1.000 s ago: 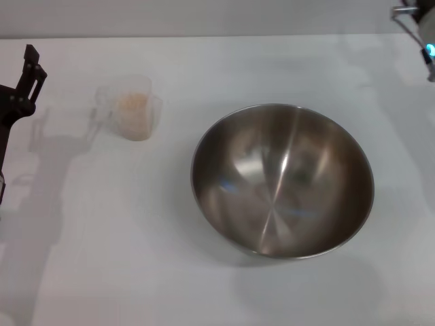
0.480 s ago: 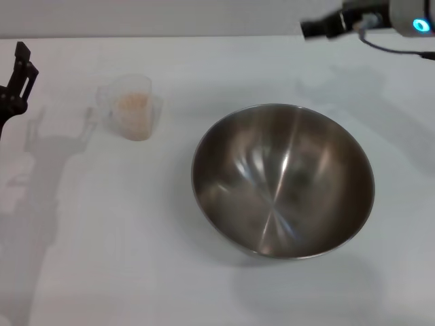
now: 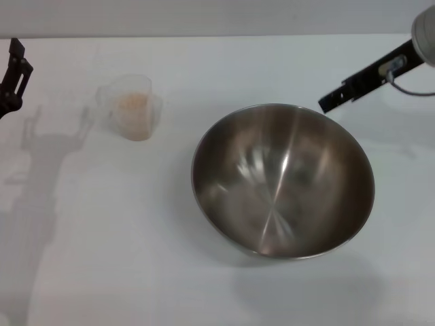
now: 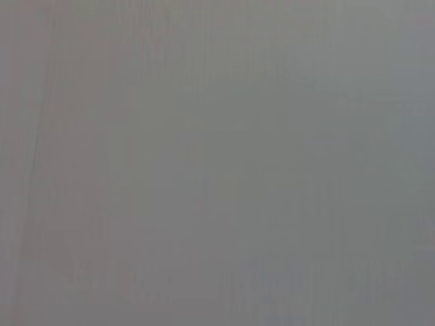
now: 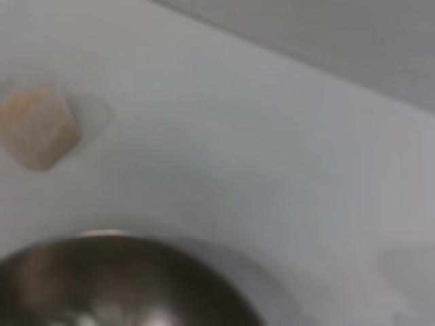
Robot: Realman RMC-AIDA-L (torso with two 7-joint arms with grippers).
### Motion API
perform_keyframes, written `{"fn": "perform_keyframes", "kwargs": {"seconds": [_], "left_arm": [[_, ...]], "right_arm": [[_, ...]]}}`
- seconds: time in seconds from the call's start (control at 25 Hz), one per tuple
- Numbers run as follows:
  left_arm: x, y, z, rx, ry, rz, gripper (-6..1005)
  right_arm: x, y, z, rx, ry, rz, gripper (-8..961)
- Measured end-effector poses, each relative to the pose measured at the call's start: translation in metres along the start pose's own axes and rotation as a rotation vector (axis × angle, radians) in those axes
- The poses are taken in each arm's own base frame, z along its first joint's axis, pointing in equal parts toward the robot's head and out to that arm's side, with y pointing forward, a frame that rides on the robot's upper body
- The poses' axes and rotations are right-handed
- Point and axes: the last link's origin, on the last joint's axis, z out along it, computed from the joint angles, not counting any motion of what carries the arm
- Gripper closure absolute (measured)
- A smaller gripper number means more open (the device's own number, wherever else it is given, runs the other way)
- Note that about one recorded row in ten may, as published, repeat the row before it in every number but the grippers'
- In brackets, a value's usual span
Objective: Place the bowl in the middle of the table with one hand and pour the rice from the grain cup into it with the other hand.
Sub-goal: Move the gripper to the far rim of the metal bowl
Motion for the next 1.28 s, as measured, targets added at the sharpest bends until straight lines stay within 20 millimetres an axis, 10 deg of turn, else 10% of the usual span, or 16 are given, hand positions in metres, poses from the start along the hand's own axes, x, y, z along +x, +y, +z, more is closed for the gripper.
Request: {"fn": "perform_keyframes", "kwargs": {"seconds": [0.72, 1.04, 1.28], "left_arm": [[0.001, -0.001, 0.001, 0.006, 0.007, 0.003, 128], [0.002, -0.001, 0.001, 0.006, 0.011, 0.003, 128], [0.003, -0.002, 0.000, 0.010, 0.018, 0.004, 128]], "right_arm": [[0.013, 0.001, 0.048, -0.117, 0.090, 0.016, 153], [0.016, 0.001, 0.053, -0.116, 0.104, 0.005, 567], [0.017, 0.000, 0.054, -0.115, 0.106, 0.004, 695]]}}
